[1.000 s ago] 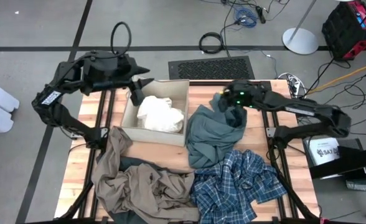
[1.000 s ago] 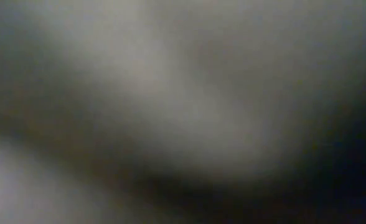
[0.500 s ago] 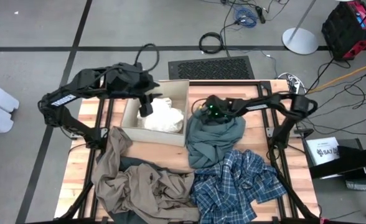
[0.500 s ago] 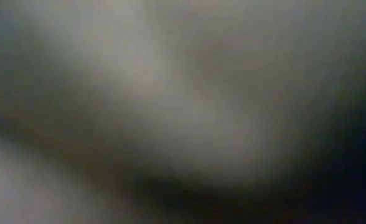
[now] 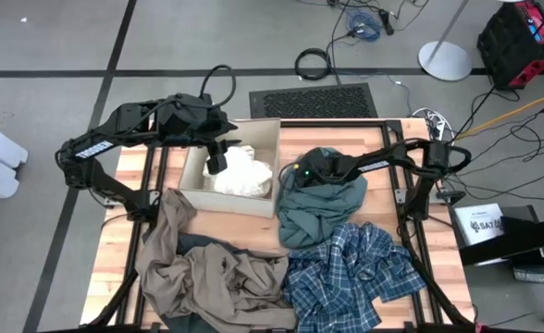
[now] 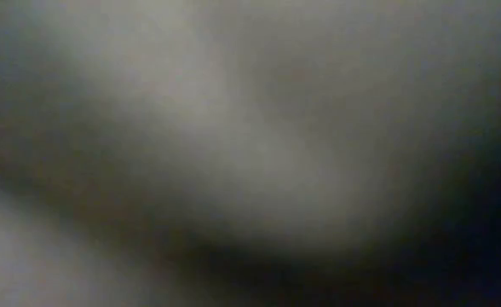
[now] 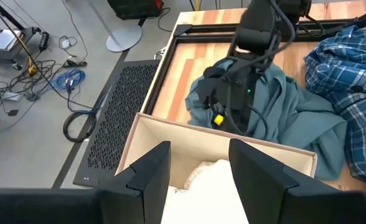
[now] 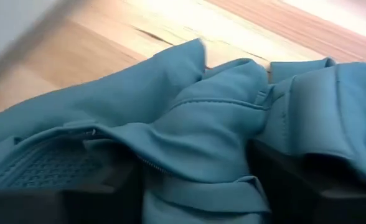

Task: Sort clothes
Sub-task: Put the gray jeans into the white laundry bin

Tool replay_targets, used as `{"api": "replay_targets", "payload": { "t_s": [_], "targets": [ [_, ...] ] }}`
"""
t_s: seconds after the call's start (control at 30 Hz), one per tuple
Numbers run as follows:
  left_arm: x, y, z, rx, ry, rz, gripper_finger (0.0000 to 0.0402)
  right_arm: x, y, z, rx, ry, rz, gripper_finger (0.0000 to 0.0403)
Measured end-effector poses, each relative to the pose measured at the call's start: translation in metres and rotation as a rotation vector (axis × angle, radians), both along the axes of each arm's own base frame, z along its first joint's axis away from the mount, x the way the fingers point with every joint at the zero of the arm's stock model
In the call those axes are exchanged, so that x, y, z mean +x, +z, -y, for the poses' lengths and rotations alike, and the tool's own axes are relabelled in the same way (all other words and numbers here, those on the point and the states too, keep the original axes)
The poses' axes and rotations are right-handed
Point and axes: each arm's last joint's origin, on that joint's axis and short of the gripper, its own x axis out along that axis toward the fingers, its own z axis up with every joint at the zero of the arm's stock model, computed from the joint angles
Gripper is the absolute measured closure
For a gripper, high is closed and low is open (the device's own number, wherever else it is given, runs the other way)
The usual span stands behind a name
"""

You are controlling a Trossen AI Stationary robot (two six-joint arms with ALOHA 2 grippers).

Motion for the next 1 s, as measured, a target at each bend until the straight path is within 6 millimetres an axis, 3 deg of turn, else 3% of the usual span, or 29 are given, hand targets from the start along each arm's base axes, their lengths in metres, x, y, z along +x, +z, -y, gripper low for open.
{"api": "replay_targets", "payload": {
  "t_s": [0.23, 0.33, 0.47, 0.57, 0.67, 0.83, 1.0],
  "targets": [
    [-0.006, 0.003, 0.001, -0.001, 0.002, 0.013, 0.0228, -0.007, 0.001, 0.008, 0.016, 0.045, -0.069, 0.0366],
    [-0.014, 0.01, 0.002, -0.007, 0.01, 0.064, 0.0228, -0.007, 0.002, 0.007, 0.011, 0.057, -0.07, 0.0368],
    [-0.029, 0.032, 0.005, -0.021, 0.008, 0.261, 0.0228, -0.008, 0.013, 0.008, 0.003, 0.065, -0.039, 0.0368],
    [-0.046, 0.049, 0.007, -0.004, 0.005, 0.399, 0.0228, -0.014, 0.034, 0.006, 0.002, 0.098, -0.033, 0.0368],
    [-0.061, 0.052, 0.008, 0.009, 0.025, 0.417, 0.0228, -0.017, 0.065, 0.005, -0.043, 0.127, 0.036, 0.0368],
    [-0.066, 0.021, 0.009, -0.021, 0.039, 0.327, 0.0228, -0.033, 0.119, 0.003, -0.181, 0.138, 0.157, 0.0368],
    [-0.057, -0.041, 0.006, -0.02, 0.11, 0.269, 0.0228, -0.057, 0.172, -0.006, -0.307, 0.151, 0.341, 0.0368]
  ]
}}
